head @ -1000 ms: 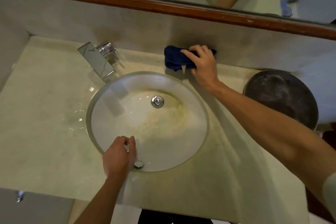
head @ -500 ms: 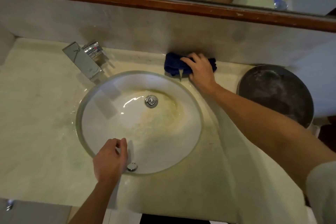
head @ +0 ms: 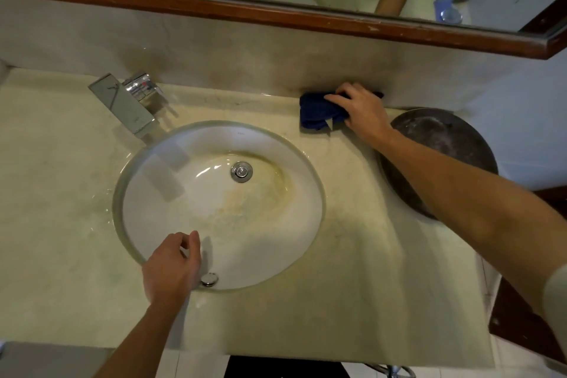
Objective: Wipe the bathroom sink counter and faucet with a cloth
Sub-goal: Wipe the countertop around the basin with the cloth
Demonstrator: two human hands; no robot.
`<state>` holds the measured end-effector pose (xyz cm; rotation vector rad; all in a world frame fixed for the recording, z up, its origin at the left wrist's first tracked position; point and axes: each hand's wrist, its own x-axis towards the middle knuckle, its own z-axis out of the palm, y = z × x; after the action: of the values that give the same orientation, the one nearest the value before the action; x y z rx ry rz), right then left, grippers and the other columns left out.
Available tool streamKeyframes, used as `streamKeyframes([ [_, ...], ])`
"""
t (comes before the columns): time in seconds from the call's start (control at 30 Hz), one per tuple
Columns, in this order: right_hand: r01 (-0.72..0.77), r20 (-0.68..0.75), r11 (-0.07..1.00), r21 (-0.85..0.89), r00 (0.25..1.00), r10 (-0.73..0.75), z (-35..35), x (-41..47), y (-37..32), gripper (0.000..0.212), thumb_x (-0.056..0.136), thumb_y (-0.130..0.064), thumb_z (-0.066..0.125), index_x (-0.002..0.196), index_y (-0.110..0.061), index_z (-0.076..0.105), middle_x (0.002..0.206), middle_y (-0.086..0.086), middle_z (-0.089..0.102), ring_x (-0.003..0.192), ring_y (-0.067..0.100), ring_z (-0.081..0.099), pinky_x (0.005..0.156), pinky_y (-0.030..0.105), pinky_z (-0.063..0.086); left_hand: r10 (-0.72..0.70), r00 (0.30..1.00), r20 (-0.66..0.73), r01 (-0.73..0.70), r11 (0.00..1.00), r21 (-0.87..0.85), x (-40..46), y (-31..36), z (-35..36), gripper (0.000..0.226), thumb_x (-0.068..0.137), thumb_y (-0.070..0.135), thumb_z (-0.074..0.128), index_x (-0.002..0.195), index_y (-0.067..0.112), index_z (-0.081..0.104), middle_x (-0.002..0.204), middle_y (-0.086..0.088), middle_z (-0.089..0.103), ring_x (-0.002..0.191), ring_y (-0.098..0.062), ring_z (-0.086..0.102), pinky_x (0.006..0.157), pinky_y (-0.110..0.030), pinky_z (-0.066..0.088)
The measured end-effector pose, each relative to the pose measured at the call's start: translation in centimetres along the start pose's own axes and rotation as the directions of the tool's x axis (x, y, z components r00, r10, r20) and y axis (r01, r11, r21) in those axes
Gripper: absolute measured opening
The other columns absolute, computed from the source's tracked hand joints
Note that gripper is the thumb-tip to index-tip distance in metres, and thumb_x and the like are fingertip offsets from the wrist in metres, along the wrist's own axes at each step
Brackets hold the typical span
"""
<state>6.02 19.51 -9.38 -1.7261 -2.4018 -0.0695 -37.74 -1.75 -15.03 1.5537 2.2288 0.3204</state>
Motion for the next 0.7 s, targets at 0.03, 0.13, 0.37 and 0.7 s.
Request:
streamKeyframes([
  [0.03, -0.062, 0.012, 0.998, 0.009, 0.998, 0.062, 0.7, -0.2, -0.1, 0.055, 0.078, 0.001, 0.068, 0.131, -0.011, 0.065, 0.115, 0.016, 0.062, 0.098, 0.038, 0.058, 0.070, 0.047, 0.054, -0.008, 1.000, 0.002, 0.008, 1.000, -0.006, -0.1, 0.2, -0.1, 0.032, 0.102, 0.046, 0.050, 0.081, 0.026, 0.060, 0.067, 0.012, 0.059, 0.061, -0.013, 0.057, 0.061, -0.032, 0.042],
  [0.13, -0.258, 0.015, 0.965, 0.054, 0.966, 0.257, 2.1, -1.3, -2.7, 0.052, 0.076, -0.010, 0.066, 0.128, -0.012, 0.064, 0.113, 0.016, 0.060, 0.093, 0.039, 0.058, 0.074, 0.045, 0.050, -0.014, 1.000, 0.004, 0.014, 1.000, -0.006, 0.0, 0.5, -0.3, 0.030, 0.102, 0.044, 0.051, 0.079, 0.026, 0.059, 0.067, 0.013, 0.058, 0.061, -0.014, 0.056, 0.061, -0.031, 0.039],
  [0.37, -0.111, 0.094, 0.968, 0.224, 0.991, 0.092, -0.1, -3.8, -7.1, 0.055, 0.074, -0.006, 0.067, 0.128, -0.012, 0.064, 0.112, 0.009, 0.059, 0.092, 0.031, 0.060, 0.065, 0.037, 0.048, -0.013, 1.000, -0.006, 0.013, 1.000, -0.010, -0.2, 0.6, -0.4, 0.038, 0.103, 0.045, 0.049, 0.073, 0.024, 0.058, 0.064, 0.009, 0.059, 0.058, -0.013, 0.055, 0.060, -0.031, 0.040],
  [0.7, -0.126, 0.135, 0.991, -0.041, 0.982, 0.130, 1.0, -0.7, -1.0, 0.045, 0.084, -0.012, 0.069, 0.127, -0.006, 0.059, 0.114, 0.021, 0.055, 0.094, 0.044, 0.057, 0.074, 0.048, 0.050, -0.035, 0.999, 0.024, 0.034, 0.999, 0.002, 0.1, 0.1, 0.0, 0.040, 0.102, 0.046, 0.048, 0.071, 0.023, 0.058, 0.064, 0.007, 0.059, 0.061, -0.019, 0.056, 0.061, -0.033, 0.040],
])
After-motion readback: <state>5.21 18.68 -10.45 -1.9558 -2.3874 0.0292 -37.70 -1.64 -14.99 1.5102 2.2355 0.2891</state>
